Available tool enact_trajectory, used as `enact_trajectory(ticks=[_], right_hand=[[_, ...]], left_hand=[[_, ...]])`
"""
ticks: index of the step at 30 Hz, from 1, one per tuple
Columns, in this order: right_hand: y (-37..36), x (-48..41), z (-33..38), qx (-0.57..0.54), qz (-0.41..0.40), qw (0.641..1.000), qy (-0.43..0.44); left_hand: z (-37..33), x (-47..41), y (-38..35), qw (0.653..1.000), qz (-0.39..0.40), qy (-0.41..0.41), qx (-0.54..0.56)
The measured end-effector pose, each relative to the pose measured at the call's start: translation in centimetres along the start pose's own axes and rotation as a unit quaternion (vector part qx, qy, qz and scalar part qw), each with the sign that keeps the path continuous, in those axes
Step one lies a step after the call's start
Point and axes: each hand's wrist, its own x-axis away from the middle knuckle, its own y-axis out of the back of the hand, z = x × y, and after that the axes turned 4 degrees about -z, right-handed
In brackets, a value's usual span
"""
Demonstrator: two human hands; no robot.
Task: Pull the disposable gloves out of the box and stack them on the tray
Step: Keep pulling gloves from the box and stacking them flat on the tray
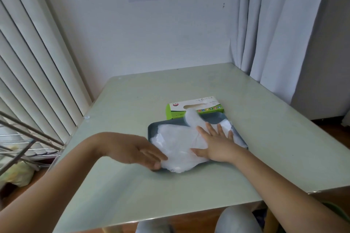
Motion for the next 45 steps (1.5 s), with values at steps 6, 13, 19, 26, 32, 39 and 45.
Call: enact_trajectory(ticks=[6,13,19,26,32,39,45], right_hand=[[0.2,0.0,0.3,0.001,0.01,1.0,-0.004],[-0.1,-0.1,1.1,0.002,-0.007,1.0,-0.01],[-0.1,2.5,3.2,-0.013,-0.05,0.997,0.052],[-1.3,4.8,4.2,0.028,-0.008,0.998,0.062],[0.4,6.7,3.0,-0.068,0.007,0.992,0.105],[6.4,3.3,1.5,-0.206,-0.147,0.956,0.148],[7.9,-6.7,-1.4,-0.157,-0.189,0.964,0.106]], left_hand=[[-1.0,-2.9,0.7,0.948,-0.3,-0.025,0.099],[-1.0,-9.3,-2.3,0.959,-0.285,-0.007,-0.011],[-0.1,-10.3,-2.9,0.98,-0.186,-0.006,-0.068],[0.8,-11.3,-3.5,0.971,-0.18,-0.001,-0.16],[1.5,-11.3,-3.7,0.962,-0.2,0.029,-0.183],[1.4,-9.6,-0.5,0.943,-0.322,0.02,-0.084],[2.4,-10.7,3.6,0.924,-0.379,0.032,0.028]])
